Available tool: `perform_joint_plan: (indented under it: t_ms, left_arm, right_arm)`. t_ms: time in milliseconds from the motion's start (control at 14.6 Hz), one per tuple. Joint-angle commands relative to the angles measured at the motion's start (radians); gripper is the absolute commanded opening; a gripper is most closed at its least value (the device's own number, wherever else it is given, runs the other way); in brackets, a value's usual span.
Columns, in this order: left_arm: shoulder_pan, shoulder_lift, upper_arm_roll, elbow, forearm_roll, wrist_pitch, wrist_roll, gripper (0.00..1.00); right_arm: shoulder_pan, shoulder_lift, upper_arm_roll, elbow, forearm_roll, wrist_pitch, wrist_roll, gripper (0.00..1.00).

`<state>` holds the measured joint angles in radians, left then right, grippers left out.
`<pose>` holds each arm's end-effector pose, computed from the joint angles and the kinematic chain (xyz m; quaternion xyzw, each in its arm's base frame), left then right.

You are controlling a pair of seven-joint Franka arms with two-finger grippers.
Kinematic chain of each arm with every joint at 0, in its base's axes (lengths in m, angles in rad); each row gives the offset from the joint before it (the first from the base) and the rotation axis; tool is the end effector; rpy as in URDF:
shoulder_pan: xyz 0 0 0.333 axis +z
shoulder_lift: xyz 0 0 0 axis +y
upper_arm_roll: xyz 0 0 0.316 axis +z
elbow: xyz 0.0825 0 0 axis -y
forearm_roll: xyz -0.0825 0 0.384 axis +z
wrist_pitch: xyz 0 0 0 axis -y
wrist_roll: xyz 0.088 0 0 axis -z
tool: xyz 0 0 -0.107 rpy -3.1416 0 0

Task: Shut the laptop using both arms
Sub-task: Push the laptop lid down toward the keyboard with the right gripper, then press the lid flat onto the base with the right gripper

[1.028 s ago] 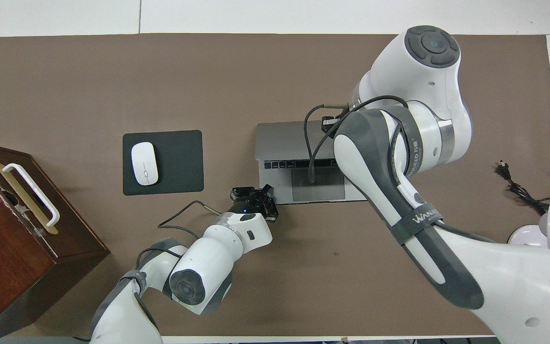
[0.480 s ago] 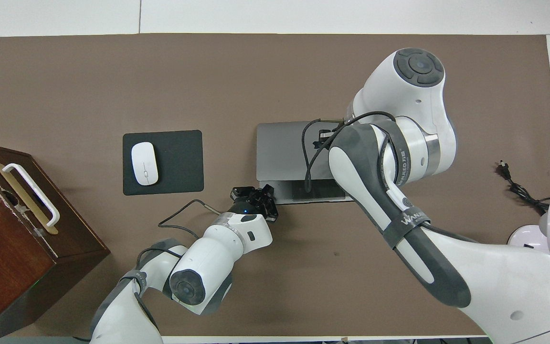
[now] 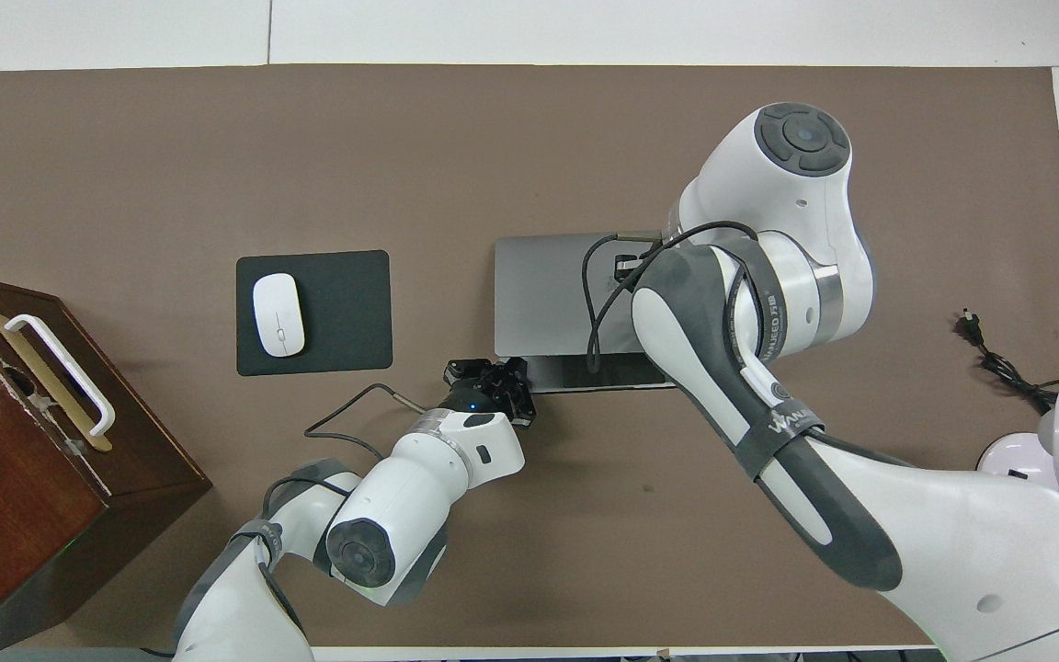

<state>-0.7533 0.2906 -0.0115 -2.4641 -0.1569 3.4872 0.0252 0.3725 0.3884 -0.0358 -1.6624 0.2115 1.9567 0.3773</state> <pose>0.3928 -0.3511 0.2663 0.8896 -0.2851 0.3317 0.1319 0.6109 0.2310 0.3765 -0.9929 0.0634 0.0747 0.0672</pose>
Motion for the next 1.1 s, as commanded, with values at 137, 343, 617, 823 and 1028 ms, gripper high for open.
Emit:
perform_joint_plan:
  t_ms: [137, 343, 617, 823, 1028]
  left_arm:
    - [-0.003, 0.045, 0.015, -0.009, -0.018, 0.012, 0.029, 0.0]
    - [-0.001, 0.047, 0.015, -0.009, -0.018, 0.012, 0.027, 0.0]
    - [0.0, 0.047, 0.015, -0.009, -0.018, 0.012, 0.027, 0.0]
    - [0.0, 0.047, 0.015, -0.009, -0.018, 0.012, 0.025, 0.0]
    - [0.002, 0.047, 0.015, -0.009, -0.018, 0.012, 0.024, 0.0]
  right_arm:
    - [-0.001, -0.023, 0.007, -0.076, 0.023, 0.079, -0.023, 0.0]
    - [-0.001, -0.022, 0.007, -0.086, 0.023, 0.1, -0.021, 0.0]
    - [0.011, -0.02, 0.007, -0.1, 0.023, 0.123, -0.021, 0.0]
    - [0.011, -0.02, 0.007, -0.103, 0.022, 0.13, -0.02, 0.0]
    - [0.011, -0.02, 0.007, -0.106, 0.023, 0.13, -0.02, 0.0]
